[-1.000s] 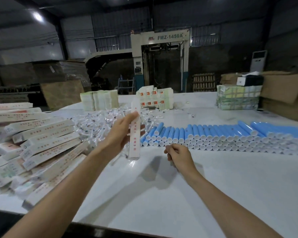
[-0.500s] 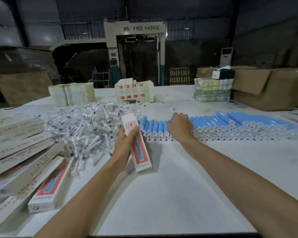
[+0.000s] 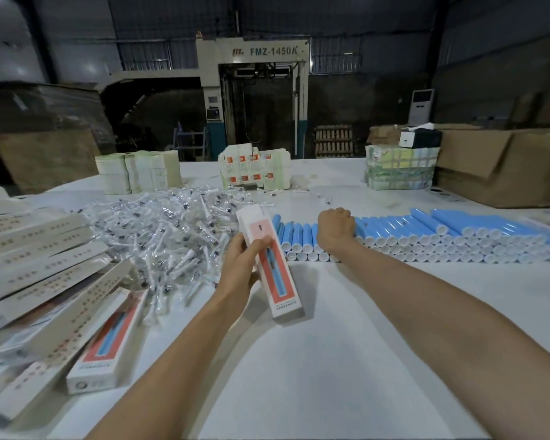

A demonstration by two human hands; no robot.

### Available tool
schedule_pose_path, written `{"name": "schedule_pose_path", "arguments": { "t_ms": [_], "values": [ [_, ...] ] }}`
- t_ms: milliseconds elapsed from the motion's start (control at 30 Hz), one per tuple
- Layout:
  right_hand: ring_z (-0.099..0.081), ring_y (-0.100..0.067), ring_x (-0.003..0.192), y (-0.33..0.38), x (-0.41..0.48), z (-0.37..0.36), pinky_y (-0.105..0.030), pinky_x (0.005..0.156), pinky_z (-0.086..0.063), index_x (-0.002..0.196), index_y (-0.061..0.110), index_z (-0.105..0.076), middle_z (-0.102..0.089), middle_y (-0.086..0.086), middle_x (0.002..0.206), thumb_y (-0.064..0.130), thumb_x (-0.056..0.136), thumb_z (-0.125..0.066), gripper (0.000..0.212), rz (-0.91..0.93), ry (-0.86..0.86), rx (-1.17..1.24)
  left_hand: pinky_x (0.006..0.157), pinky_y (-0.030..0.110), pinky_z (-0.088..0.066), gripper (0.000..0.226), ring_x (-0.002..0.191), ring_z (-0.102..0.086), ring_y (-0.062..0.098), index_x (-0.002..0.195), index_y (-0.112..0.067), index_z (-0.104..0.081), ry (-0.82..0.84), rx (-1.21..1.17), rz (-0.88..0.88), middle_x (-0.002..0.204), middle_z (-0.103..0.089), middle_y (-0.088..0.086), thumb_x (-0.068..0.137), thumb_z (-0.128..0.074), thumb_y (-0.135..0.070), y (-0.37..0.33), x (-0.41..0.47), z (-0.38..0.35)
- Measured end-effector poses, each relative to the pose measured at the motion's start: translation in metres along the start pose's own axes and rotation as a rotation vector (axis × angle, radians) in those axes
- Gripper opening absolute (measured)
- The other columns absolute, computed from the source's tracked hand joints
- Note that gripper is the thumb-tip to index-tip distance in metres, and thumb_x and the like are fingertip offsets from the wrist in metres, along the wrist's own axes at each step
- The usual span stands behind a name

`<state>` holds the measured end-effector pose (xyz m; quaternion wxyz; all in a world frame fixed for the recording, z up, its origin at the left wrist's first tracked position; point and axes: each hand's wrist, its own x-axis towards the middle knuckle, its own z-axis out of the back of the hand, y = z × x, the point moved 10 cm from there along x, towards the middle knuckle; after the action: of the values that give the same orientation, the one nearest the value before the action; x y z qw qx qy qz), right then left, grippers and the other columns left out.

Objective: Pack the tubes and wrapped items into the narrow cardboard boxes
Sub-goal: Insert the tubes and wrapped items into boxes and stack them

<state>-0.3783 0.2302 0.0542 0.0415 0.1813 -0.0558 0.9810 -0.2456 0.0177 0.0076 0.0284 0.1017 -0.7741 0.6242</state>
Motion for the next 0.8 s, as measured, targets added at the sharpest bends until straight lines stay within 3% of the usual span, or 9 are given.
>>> {"name": "schedule_pose_path", "arguments": {
  "t_ms": [167, 300, 400, 500, 600, 700, 800],
  "values": [
    [-0.063, -0.031, 0.116, 0.003, 0.001, 0.007, -0.035, 0.092, -0.052, 0.119, 0.009, -0.064, -0.066, -0.015, 0.124, 0.003, 0.095, -0.054, 0.027, 0.049, 0.06, 0.053, 0.091, 0.049, -0.065, 0.037, 0.101, -0.079, 0.022, 0.132, -0.016, -0.063, -0.026, 0.032, -0.047, 0.114, -0.078, 0.006, 0.099, -0.077, -0.024, -0.012, -0.002, 0.003],
    [-0.066, -0.028, 0.111, 0.009, -0.001, 0.012, -0.031, 0.078, -0.048, 0.115, 0.01, -0.064, -0.068, -0.01, 0.119, 0.005, 0.098, -0.052, 0.022, 0.075, 0.093, 0.094, 0.101, 0.053, -0.06, 0.058, 0.102, -0.08, 0.022, 0.141, -0.024, -0.054, -0.008, 0.066, -0.09, 0.11, -0.083, 0.0, 0.091, -0.085, -0.025, -0.019, -0.007, -0.001],
    [-0.067, -0.027, 0.106, 0.015, -0.004, 0.013, -0.032, 0.074, -0.045, 0.106, 0.012, -0.063, -0.069, -0.008, 0.114, 0.007, 0.1, -0.053, 0.013, 0.096, 0.076, 0.117, 0.094, 0.047, -0.063, 0.087, 0.102, -0.08, 0.023, 0.15, -0.04, -0.04, 0.013, 0.055, -0.105, 0.112, -0.082, 0.006, 0.08, -0.09, -0.035, -0.02, -0.01, -0.003],
    [-0.067, -0.032, 0.101, 0.01, -0.003, 0.016, -0.034, 0.072, -0.045, 0.098, 0.007, -0.061, -0.065, -0.009, 0.101, 0.003, 0.098, -0.056, 0.007, 0.084, 0.03, 0.266, 0.077, 0.029, -0.065, 0.091, 0.104, -0.079, 0.021, 0.15, -0.056, -0.034, 0.046, 0.05, -0.15, 0.114, -0.082, 0.006, 0.082, -0.091, -0.032, -0.023, -0.014, -0.005],
    [-0.057, -0.029, 0.08, -0.015, -0.002, 0.027, -0.035, 0.066, -0.04, 0.087, 0.006, -0.051, -0.051, -0.003, 0.079, 0.014, 0.097, -0.063, 0.017, -0.025, -0.025, 0.655, 0.074, 0.029, -0.065, 0.088, 0.106, -0.079, 0.022, 0.146, -0.062, -0.04, 0.054, 0.066, -0.165, 0.122, -0.078, 0.009, 0.079, -0.092, -0.036, -0.026, -0.014, -0.007],
    [-0.055, -0.021, 0.063, -0.046, -0.017, 0.031, -0.028, 0.053, -0.043, 0.084, 0.007, -0.063, -0.061, -0.004, 0.071, 0.019, 0.097, -0.065, 0.018, -0.14, -0.04, 1.273, 0.081, 0.038, -0.067, 0.079, 0.107, -0.078, 0.021, 0.143, -0.057, -0.05, 0.116, 0.106, -0.152, 0.121, -0.078, 0.006, 0.078, -0.092, -0.04, -0.025, -0.014, -0.015],
    [-0.057, -0.014, 0.061, -0.065, -0.047, 0.03, -0.021, 0.058, -0.05, 0.089, 0.006, -0.072, -0.065, -0.006, 0.074, 0.016, 0.097, -0.07, 0.014, -0.171, -0.004, 1.86, 0.078, 0.035, -0.067, 0.073, 0.107, -0.076, 0.011, 0.14, -0.05, -0.054, 0.19, 0.182, -0.17, 0.111, -0.08, -0.013, 0.078, -0.092, -0.042, -0.026, -0.018, -0.028]
  ]
}}
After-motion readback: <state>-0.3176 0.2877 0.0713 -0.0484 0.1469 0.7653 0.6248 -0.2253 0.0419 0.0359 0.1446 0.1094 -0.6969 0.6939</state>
